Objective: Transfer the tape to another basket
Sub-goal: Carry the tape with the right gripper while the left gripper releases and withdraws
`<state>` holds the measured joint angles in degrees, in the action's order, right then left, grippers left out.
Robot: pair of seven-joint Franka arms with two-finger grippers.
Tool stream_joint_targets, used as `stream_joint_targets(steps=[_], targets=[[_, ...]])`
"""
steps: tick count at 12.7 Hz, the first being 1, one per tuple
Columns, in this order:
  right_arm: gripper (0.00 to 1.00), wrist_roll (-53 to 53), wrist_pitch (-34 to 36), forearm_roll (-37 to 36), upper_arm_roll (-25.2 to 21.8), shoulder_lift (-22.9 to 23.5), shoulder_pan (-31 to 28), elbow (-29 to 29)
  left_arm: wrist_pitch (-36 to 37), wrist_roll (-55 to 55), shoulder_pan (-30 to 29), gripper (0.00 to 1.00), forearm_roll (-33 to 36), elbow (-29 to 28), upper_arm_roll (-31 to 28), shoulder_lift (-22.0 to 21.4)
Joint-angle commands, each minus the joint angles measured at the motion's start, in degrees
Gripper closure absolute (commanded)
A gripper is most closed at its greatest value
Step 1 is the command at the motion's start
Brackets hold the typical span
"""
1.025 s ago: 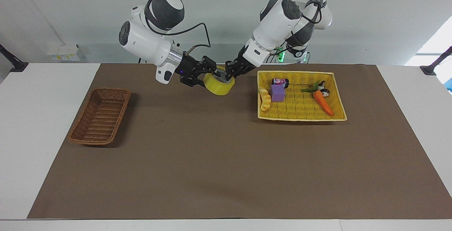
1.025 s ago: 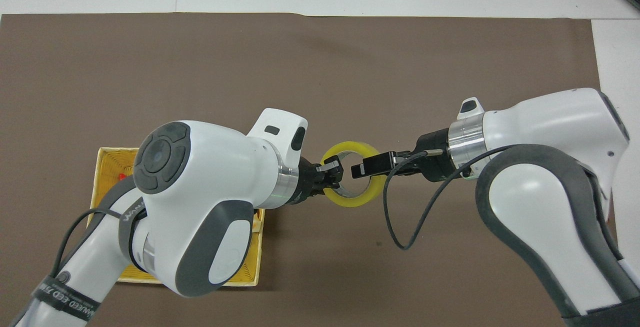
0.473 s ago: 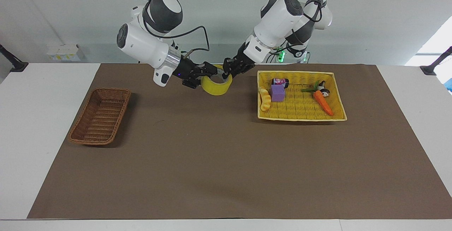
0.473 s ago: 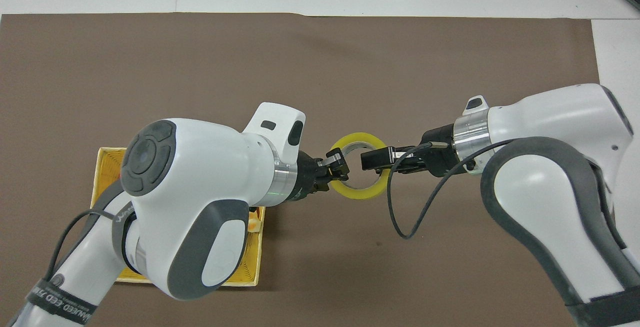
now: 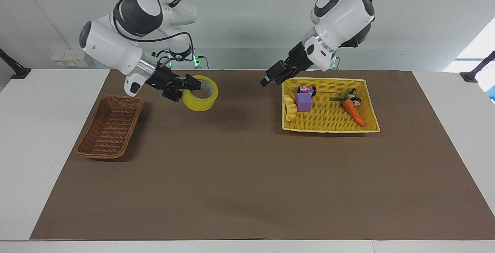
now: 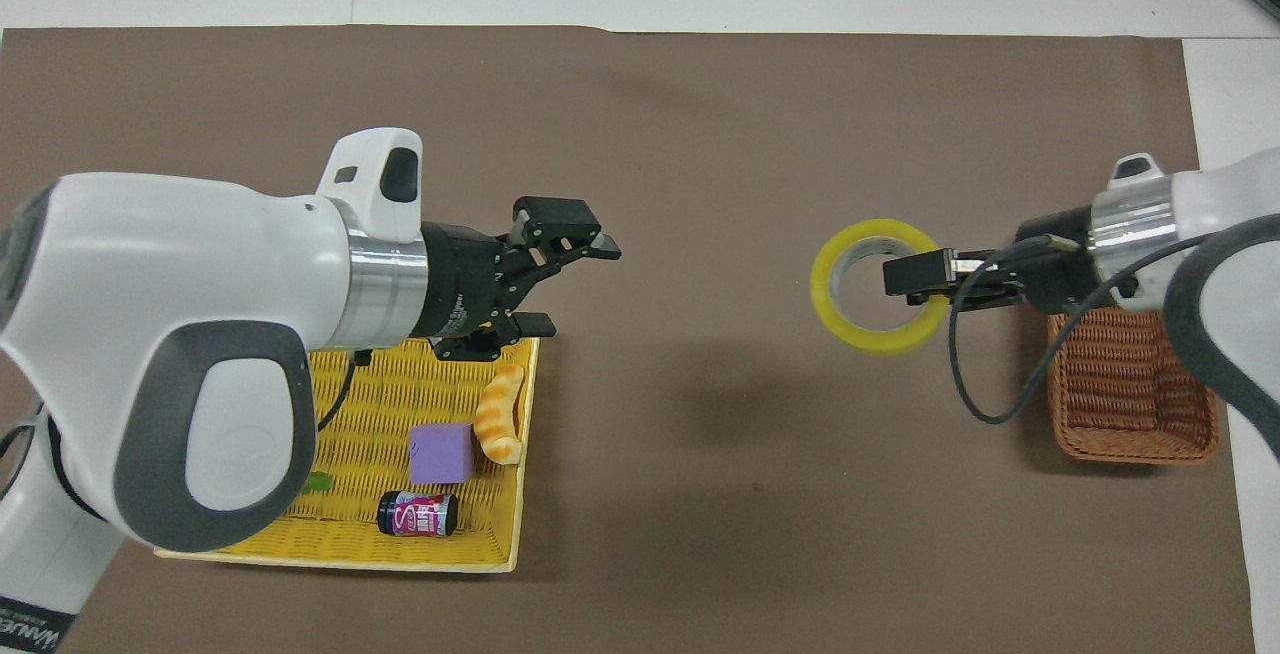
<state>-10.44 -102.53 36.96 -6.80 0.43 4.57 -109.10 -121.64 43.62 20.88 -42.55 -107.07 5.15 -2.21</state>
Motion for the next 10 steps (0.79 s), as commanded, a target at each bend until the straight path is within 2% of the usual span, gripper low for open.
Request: stream_joint_targets(steps=[1,4,6,8,10], targets=[[1.0,-3.9,1.0,-6.7,0.6,0.2,-4.6,0.8,1.8,-2.3,-1.0,0.0,-1.2,-1.9,0.2,-2.0],[1.0,-13.0,1.0,-12.5,0.6,0.2,-13.9,-0.4,9.4,-9.5,-5.9,0.0,8.9,-1.1,0.2,-1.9],[1.0,-20.9,2.1,-13.8,0.6,0.9,-20.5,-1.1,9.8,-15.4,-8.3,0.0,17.5,-0.2,0.2,-1.3],[1.0,-24.9,2.1,-16.6,0.6,1.7,-24.7,-1.5,9.9,-23.3,-12.0,0.0,23.4,-0.1,0.2,-1.0],[1.0,-29.3,1.0,-16.8,0.5,4.7,-28.4,-1.4,12.9,-31.1,-13.7,0.0,31.2,1.3,0.2,-1.0]])
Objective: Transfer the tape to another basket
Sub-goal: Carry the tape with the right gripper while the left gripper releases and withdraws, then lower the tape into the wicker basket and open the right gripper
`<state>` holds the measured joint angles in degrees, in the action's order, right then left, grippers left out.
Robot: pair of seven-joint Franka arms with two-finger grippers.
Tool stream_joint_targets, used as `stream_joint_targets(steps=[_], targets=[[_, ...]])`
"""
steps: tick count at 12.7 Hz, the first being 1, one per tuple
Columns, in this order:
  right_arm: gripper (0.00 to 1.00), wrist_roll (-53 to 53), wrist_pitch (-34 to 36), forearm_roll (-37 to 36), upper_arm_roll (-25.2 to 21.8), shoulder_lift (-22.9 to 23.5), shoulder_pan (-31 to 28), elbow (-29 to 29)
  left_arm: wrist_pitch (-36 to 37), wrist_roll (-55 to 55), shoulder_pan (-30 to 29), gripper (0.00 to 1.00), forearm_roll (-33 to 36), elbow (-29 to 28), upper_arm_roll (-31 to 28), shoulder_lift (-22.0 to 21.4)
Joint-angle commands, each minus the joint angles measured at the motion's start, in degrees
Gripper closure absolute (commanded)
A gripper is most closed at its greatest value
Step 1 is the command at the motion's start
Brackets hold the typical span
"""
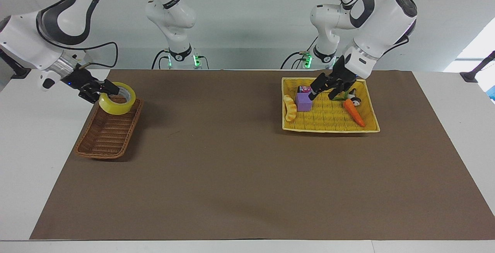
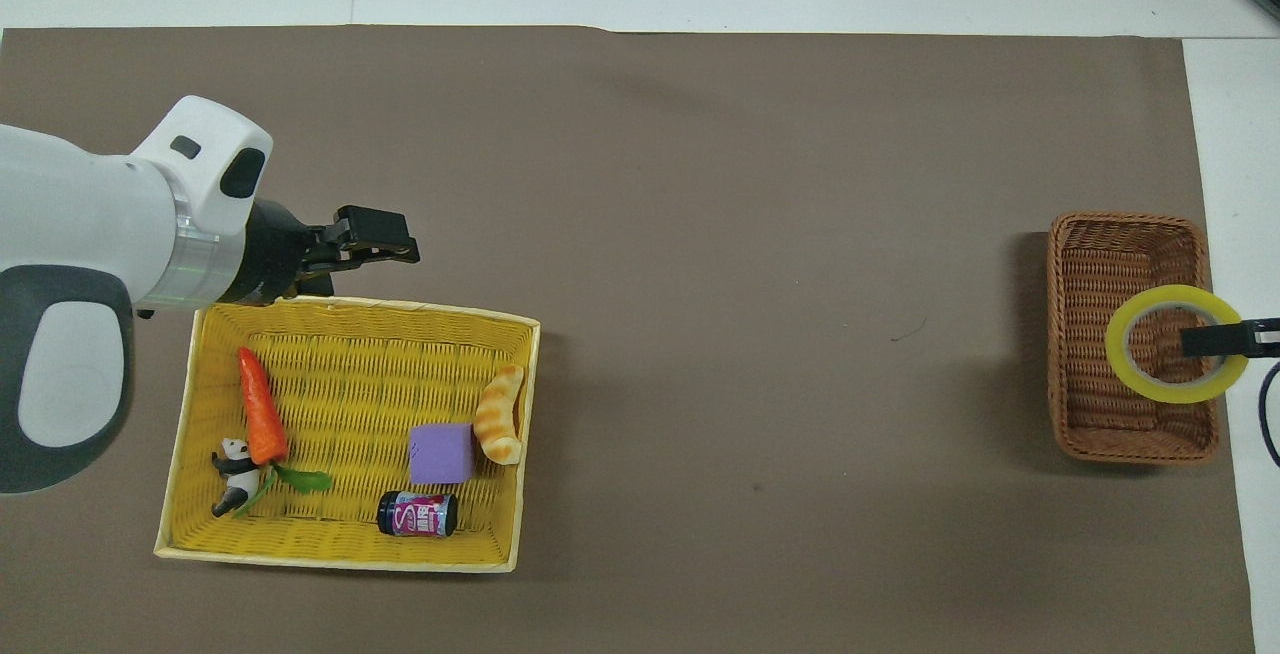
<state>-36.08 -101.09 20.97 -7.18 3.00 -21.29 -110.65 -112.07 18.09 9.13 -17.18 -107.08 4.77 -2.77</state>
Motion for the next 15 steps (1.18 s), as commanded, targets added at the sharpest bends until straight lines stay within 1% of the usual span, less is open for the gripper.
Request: stream_joint_targets(steps=[1,3,4,5,6,7,8,9,10,14,15], targets=[[1.0,-6.1,-1.5,-0.8,0.9,3.9,-3.7,0.3,5.6,-7.6,-2.7,0.0,10.5,3.5,0.6,0.0],[1.0,-7.6,-3.6,-0.7,0.9,6.3,-5.4,0.3,11.5,-13.4,-3.6,0.0,15.5,7.3,0.6,0.8],[1.0,-8.2,-4.8,-0.5,0.9,7.2,-5.5,0.4,16.1,-17.1,-4.0,0.0,17.1,10.4,0.6,1.2],[1.0,-8.3,-5.7,0.0,0.9,8.2,-5.6,0.4,20.3,-20.0,-5.3,0.0,17.2,13.4,0.6,2.0],[1.0,-8.9,-5.8,0.6,0.9,9.7,-6.0,0.7,24.7,-21.2,-6.4,0.0,17.3,16.3,0.6,2.8],[1.0,-9.7,-6.8,1.7,0.9,10.8,-6.5,0.6,27.5,-21.3,-6.6,0.0,17.3,19.1,0.6,3.1],[1.0,-9.6,-7.2,2.0,0.9,10.9,-6.4,0.6,27.8,-20.9,-6.8,0.0,17.1,18.9,0.6,2.7],[1.0,-9.3,-7.4,2.3,0.9,11.1,-6.1,0.8,27.9,-20.8,-7.3,0.0,17.0,17.5,0.6,2.1],[1.0,-9.3,-8.1,4.1,0.9,11.1,-5.9,0.8,27.9,-20.8,-8.0,0.0,16.9,17.7,0.5,1.9],[1.0,-9.4,-8.5,4.5,0.9,13.1,-5.7,0.5,27.8,-20.8,-10.3,0.0,16.7,17.8,0.5,0.7],[0.85,-9.3,-8.6,4.5,0.9,13.1,-5.5,0.4,27.8,-20.9,-10.2,0.0,16.7,17.8,0.5,0.7]])
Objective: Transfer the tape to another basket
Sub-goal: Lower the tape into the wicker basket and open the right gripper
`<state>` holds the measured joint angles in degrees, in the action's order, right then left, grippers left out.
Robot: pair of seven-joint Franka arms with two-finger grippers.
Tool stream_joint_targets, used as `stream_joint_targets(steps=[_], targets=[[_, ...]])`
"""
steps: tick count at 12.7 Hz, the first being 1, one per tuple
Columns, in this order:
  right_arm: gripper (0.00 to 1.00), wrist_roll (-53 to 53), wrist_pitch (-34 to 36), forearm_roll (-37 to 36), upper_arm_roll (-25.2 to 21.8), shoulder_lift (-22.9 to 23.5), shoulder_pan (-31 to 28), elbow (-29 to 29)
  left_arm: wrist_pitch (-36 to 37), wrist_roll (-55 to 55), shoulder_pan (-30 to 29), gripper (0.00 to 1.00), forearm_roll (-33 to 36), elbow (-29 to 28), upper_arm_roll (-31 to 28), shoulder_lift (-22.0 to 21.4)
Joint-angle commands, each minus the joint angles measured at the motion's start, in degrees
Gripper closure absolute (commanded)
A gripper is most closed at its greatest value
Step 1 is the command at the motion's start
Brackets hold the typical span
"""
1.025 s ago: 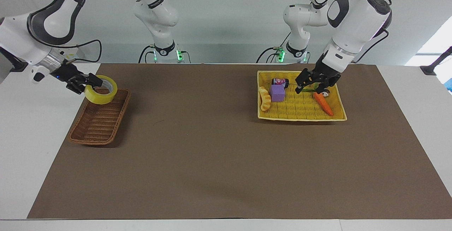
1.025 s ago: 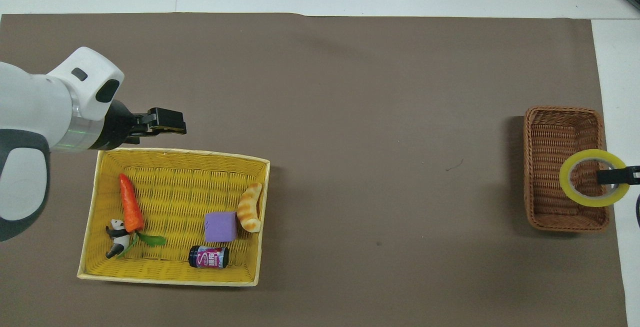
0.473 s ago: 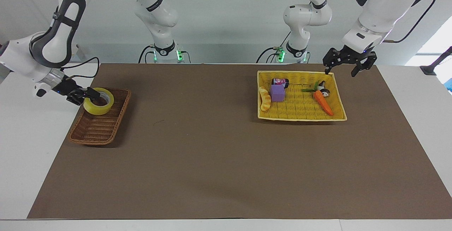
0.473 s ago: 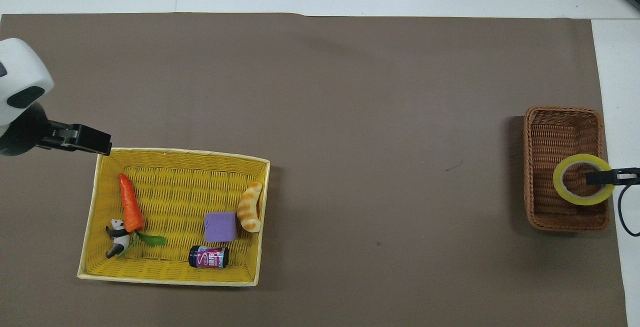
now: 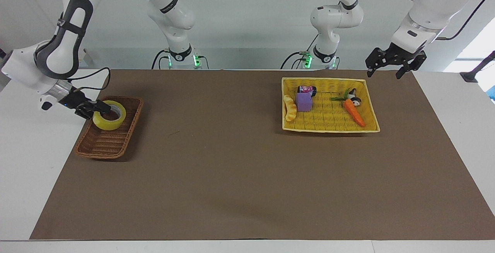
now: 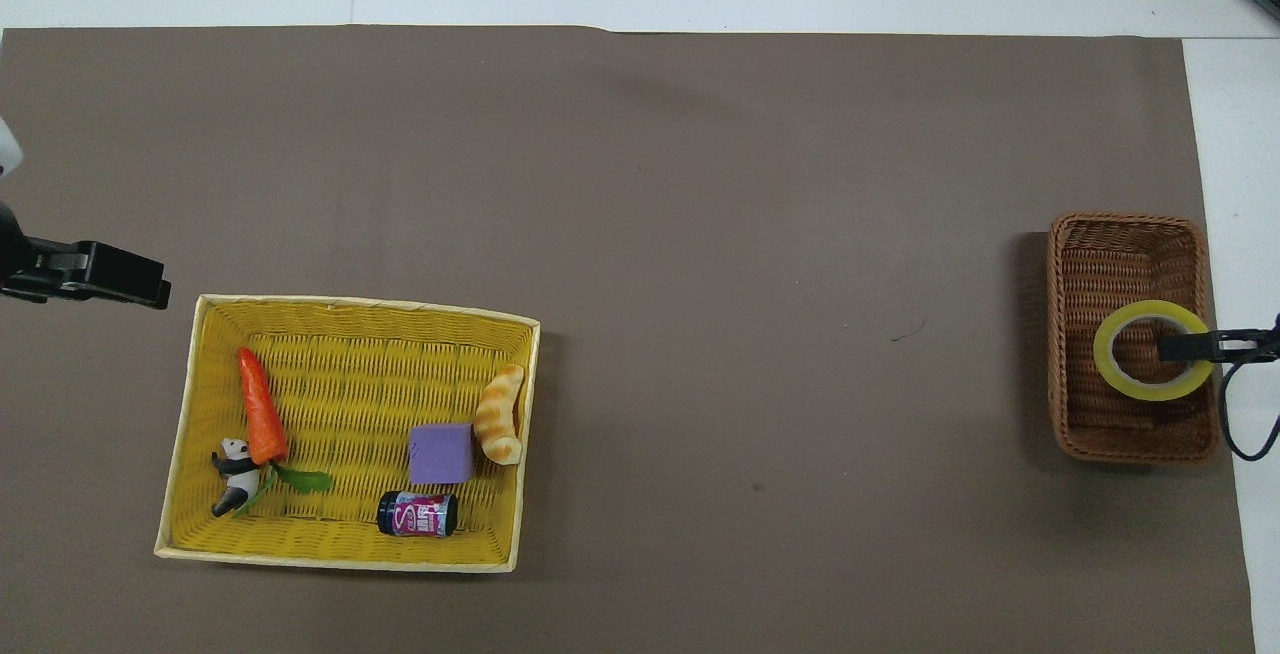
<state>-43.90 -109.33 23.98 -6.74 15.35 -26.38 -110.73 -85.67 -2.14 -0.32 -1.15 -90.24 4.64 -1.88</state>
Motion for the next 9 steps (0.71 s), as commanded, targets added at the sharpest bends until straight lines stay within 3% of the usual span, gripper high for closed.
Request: stream_joint_targets(steps=[1,2,6,9], targets=[[0.46,-1.4,-0.4,1.4,0.5,0.7,-0.4,0.5,1.4,-0.7,-0.7,0.0,0.7,0.9,0.6,-0.1],[0.0,-1.4,-0.4,1.5,0.5,0.7,-0.3,0.6,1.4,-0.7,-0.7,0.0,0.7,0.9,0.6,-0.1],[0.0,3.1,0.4,1.5,0.6,1.1,-0.3,4.3,1.4,-0.7,-0.7,0.0,0.6,0.9,0.6,-0.1],[0.0,12.3,2.8,0.6,1.0,-0.8,1.9,10.5,1.4,-0.7,-0.7,0.0,0.7,0.9,0.6,-0.1]])
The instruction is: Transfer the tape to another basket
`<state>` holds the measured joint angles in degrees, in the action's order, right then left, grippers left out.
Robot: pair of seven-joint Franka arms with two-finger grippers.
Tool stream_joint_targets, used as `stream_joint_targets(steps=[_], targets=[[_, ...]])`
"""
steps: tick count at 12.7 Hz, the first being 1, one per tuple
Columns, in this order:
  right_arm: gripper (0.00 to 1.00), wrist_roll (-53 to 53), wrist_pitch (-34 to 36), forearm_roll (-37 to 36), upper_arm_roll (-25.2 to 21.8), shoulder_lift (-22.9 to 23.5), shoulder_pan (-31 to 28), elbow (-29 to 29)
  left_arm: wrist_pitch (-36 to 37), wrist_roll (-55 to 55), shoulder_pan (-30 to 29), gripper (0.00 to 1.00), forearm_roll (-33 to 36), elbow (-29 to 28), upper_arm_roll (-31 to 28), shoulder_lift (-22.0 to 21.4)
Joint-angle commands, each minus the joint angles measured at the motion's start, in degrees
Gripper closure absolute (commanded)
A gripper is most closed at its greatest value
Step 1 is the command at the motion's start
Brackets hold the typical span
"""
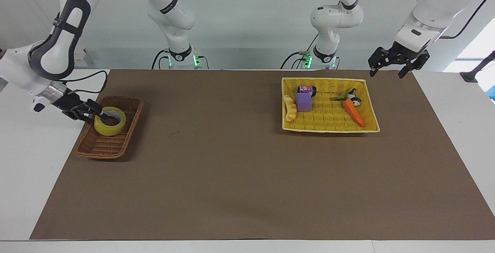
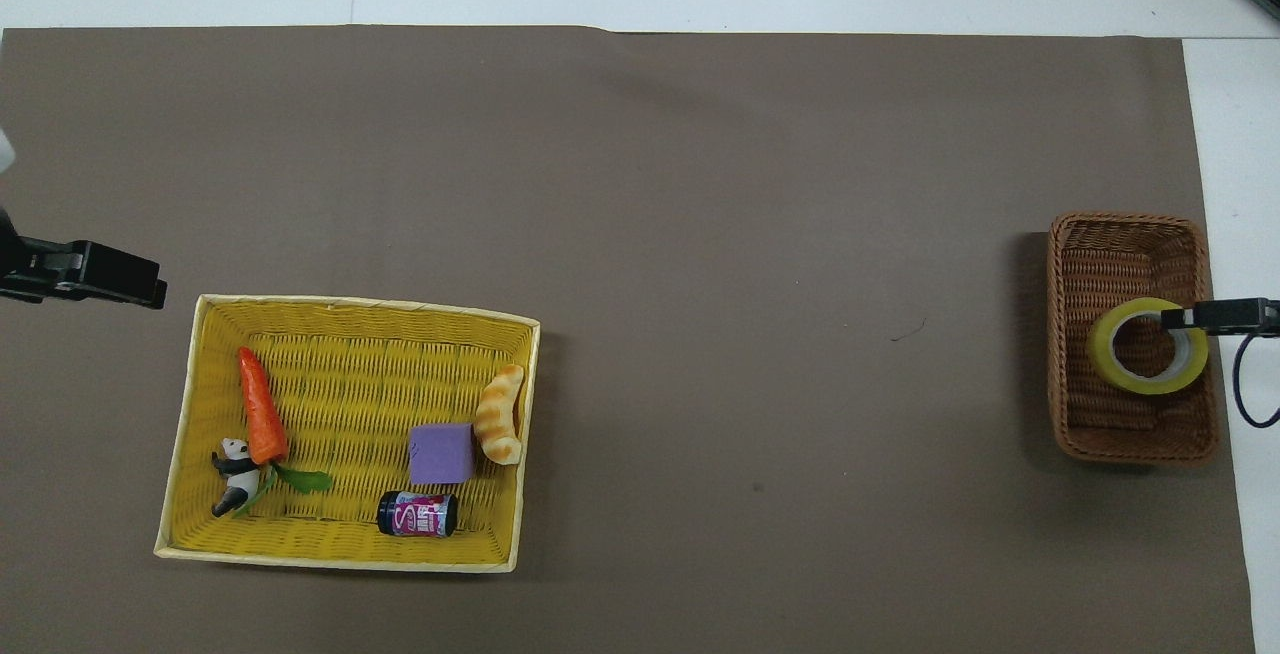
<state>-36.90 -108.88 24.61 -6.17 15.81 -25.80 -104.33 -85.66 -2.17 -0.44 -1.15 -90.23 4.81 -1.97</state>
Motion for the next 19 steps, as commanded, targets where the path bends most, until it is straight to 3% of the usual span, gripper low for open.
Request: stream_joint_targets(steps=[1,3,8,11,15,19], targets=[[0.0,8.4,2.4,-0.4,0.5,-2.4,2.8,5.8,1.4,-0.6,-0.6,0.0,0.6,0.9,0.5,-0.1],[0.0,13.7,2.3,-3.8,0.4,-4.4,6.4,8.3,1.4,-0.6,-0.6,0.0,0.6,0.9,0.5,-0.1],[0.0,32.4,5.8,-21.1,0.5,-11.0,18.6,11.0,1.4,-0.6,-0.6,0.0,0.7,0.9,0.5,-0.1],[0.0,39.3,13.2,-24.6,0.7,-15.5,22.7,11.1,1.4,-0.6,-0.6,0.0,0.6,0.9,0.5,-0.1],[0.0,39.4,23.5,-25.1,0.8,-19.8,23.1,15.4,1.4,-0.6,-0.6,0.0,0.6,0.9,0.5,-0.1],[0.0,39.6,23.7,-25.0,2.6,-22.7,23.1,11.4,1.4,-0.6,-0.6,0.0,0.6,0.9,0.5,-0.1]])
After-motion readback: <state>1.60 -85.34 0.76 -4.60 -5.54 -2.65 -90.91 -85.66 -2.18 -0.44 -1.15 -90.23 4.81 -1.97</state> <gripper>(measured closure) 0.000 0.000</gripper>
